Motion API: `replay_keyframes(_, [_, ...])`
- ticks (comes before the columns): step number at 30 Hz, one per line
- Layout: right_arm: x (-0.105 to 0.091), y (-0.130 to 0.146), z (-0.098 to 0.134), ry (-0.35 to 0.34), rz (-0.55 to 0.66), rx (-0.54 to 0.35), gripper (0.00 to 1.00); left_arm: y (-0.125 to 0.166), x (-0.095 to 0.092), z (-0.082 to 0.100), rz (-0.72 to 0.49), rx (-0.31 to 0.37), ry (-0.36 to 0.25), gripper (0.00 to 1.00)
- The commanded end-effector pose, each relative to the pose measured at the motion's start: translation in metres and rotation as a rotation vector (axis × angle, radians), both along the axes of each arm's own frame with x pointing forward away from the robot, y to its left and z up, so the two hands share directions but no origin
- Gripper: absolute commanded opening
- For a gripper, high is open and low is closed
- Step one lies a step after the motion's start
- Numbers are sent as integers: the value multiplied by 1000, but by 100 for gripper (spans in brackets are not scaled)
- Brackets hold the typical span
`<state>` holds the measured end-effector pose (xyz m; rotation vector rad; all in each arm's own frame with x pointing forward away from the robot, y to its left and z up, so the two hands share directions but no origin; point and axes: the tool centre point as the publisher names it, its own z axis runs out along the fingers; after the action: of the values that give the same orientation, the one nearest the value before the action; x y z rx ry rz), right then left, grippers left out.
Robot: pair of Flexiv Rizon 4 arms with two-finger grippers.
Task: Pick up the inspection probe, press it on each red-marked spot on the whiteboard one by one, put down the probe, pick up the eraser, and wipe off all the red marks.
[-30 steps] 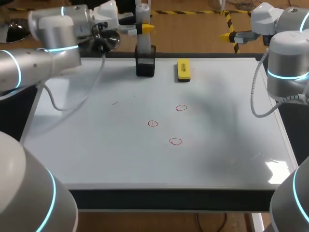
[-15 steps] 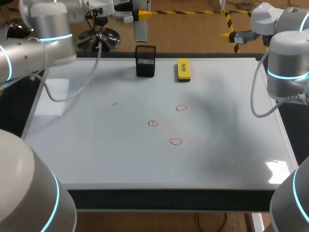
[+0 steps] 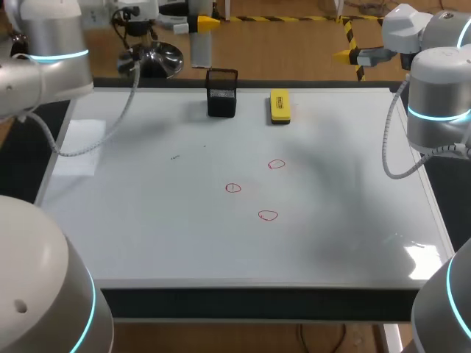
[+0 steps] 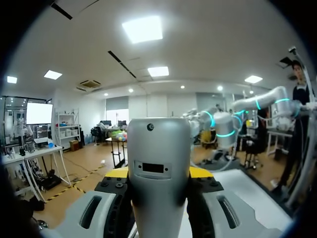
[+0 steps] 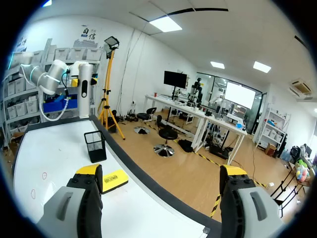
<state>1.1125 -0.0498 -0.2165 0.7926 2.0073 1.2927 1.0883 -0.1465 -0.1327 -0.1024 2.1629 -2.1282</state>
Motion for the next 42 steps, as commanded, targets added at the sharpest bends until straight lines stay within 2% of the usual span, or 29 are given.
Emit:
replay_keyframes(1, [1, 0, 0, 3, 1, -2, 100, 9, -35, 5, 45, 4, 2, 0])
replay_keyframes(12, [1, 0, 0, 3, 1, -2, 100, 17, -85, -4, 52, -20, 17, 0])
replay_keyframes(25, [1, 0, 0, 3, 1, -2, 100, 42, -125, -22, 113, -20, 9, 0])
replay_keyframes(34, [1, 0, 0, 3, 1, -2, 100, 70, -140, -45, 210, -29, 30, 0])
replay_keyframes(42, [1, 0, 0, 3, 1, -2, 100, 93, -138, -62, 277, -30, 34, 0])
